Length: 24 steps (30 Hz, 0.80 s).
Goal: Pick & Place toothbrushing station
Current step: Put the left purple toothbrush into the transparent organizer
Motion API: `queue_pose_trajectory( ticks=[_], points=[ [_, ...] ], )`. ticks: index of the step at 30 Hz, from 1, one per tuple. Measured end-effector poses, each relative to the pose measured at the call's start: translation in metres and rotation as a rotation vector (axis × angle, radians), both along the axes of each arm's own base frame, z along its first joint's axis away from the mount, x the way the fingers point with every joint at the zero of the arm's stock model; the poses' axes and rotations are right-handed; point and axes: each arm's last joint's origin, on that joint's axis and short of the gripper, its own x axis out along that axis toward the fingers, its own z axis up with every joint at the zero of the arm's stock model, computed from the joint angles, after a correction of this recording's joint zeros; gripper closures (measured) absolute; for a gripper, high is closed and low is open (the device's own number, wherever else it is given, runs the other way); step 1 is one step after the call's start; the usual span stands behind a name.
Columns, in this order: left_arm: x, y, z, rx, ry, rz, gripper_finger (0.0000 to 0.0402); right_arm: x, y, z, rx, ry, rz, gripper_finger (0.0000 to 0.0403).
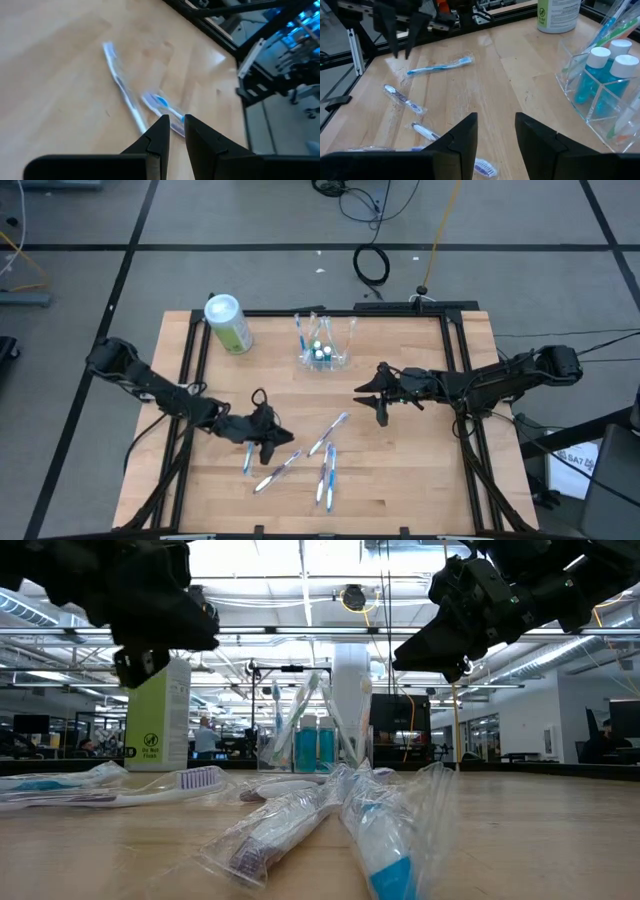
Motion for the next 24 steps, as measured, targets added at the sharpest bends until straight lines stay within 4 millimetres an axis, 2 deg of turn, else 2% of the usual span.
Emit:
queue_pose_trajectory(
  ticks=[7,15,21,24],
  points=[
    [0.002,-0.023,-0.004,-0.049,0.206,0.046,0.0339,0.0,0.0,0.0,0.0,0.0,0.0,0.0275],
    [0.03,-0.052,-0.002,-0.012,0.438,0.033,0.0339,0.0,0.0,0.0,0.0,0.0,-0.001,0.0275],
    [0.044,-0.059,-0.012,0.026,0.673,0.008,0.0339,0.0,0.0,0.0,-0.001,0.0,-0.002,0.0275],
    [0.049,-0.06,-0.015,0.029,0.736,0.022,0.0339,0.0,0.0,0.0,-0.001,0.0,-0.003,0.0275]
  ],
)
